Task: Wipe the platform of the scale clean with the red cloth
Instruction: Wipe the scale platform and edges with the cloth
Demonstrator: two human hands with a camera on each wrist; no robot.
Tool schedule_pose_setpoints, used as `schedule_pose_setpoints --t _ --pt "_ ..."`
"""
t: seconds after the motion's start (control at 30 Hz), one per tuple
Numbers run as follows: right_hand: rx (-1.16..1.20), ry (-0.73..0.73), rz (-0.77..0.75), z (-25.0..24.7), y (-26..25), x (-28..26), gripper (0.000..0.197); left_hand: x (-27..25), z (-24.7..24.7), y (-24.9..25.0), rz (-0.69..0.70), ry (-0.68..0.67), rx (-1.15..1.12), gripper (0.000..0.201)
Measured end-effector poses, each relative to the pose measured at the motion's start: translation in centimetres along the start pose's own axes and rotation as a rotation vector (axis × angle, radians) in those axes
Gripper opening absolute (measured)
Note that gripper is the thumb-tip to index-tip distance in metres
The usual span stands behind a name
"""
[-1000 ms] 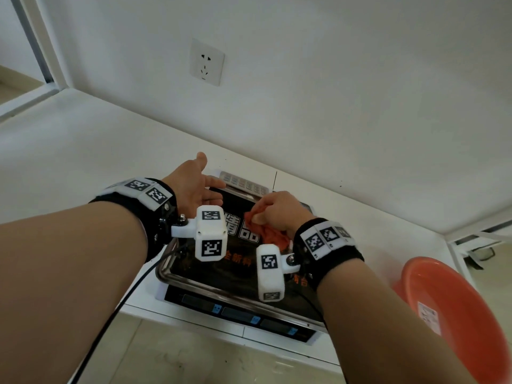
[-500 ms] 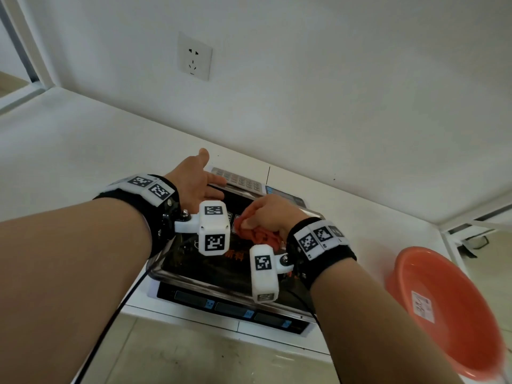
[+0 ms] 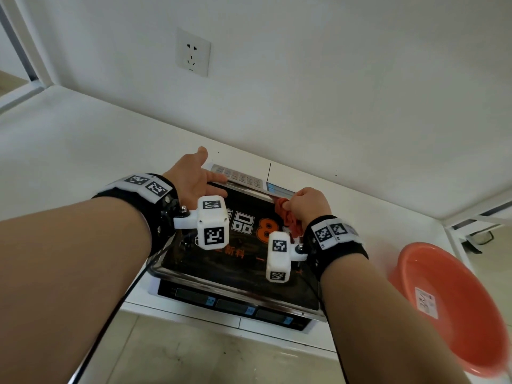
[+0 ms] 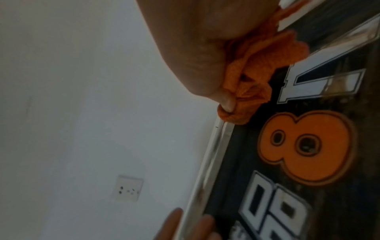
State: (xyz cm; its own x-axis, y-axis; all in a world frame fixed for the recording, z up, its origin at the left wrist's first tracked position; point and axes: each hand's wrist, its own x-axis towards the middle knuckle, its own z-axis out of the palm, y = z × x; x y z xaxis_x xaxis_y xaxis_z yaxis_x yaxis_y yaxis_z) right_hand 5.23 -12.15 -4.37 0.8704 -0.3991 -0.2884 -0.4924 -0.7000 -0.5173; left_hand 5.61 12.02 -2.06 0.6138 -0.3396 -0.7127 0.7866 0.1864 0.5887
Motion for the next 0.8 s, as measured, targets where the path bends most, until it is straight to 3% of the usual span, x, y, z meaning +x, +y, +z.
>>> schedule_pose_setpoints --t 0.1,0.3,0.57,0.8 --pt "-0.165 0.064 -0.066 0.3 0.3 -0.5 0.017 0.0 0.1 0.0 0.0 -0.004 0.001 0.086" --pt "-0.474 0.189 -0.134 1.9 0.1 -0.7 0.033 -0.3 -0.1 -0.1 -0.015 -0.01 0.017 0.085" --pt "-0.526 0.011 -0.234 1.8 -0.3 -0.4 0.036 -0.2 0.2 -0.3 -0.015 -0.011 0.019 0.085" --pt "-0.513 -0.032 -0.277 0.8 -0.6 -1.4 0.022 -0.1 0.7 -0.5 -0.018 -0.008 0.022 0.088"
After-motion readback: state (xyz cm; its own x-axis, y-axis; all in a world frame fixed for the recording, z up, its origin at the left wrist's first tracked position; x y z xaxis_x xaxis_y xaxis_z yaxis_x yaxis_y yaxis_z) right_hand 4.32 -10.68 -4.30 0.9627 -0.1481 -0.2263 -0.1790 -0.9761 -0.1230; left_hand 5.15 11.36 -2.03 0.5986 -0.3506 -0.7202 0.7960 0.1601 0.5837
